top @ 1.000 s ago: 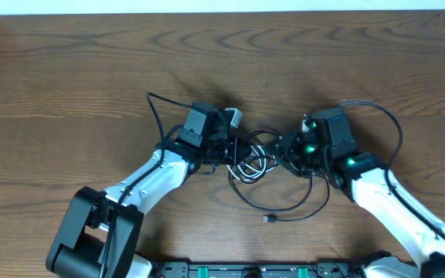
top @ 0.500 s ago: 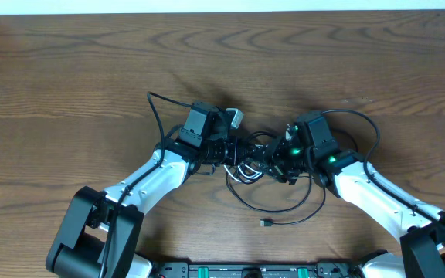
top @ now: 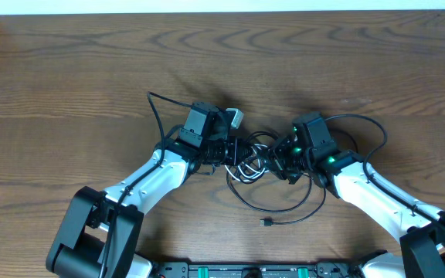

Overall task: Untangle cables
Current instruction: 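Hold the bundle with the left gripper and grasp loops with the right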

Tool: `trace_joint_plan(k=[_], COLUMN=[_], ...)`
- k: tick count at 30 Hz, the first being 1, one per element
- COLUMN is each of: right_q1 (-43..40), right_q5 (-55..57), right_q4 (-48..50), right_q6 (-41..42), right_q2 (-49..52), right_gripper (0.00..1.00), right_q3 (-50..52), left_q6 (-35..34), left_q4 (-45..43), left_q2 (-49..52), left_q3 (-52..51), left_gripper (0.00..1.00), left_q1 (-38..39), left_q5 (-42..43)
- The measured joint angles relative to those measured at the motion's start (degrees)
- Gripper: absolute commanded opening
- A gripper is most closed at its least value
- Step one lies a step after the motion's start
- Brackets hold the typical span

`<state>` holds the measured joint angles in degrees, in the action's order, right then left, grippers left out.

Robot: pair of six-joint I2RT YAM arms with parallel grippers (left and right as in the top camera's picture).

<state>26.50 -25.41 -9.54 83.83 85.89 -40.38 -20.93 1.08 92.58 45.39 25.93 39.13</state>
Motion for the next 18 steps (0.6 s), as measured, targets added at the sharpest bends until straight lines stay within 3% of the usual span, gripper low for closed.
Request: trace_joint_plan(k=[9, 14, 15, 18], right_q1=[0.9, 1.4, 1.5, 1.7], right_q5=[1.6, 2.2, 2.3, 2.1], right_q4=[-0.1, -0.1, 0.0, 0.1], right_q6=[6.7, 10.5, 11.2, 12.8], right_q2=[0.0, 0.2, 0.3, 2.0], right_gripper=[0.29, 0.16, 0.04, 0.01], right_q3=[0.0, 0.0, 0.0, 0.0], left_q6=[0.0, -0.2, -0.2, -0.3], left_q4=[0.0, 0.0, 0.0, 0.0], left_q2=[0.0, 0.0, 0.0, 0.0], left_q3=[0.0, 0.0, 0.0, 0.0], left_gripper=[0.08, 0.07, 0.08, 0.08], left_q1=[0.0, 0.0, 0.0, 0.0], left_q5=[1.7, 2.2, 2.3, 2.6])
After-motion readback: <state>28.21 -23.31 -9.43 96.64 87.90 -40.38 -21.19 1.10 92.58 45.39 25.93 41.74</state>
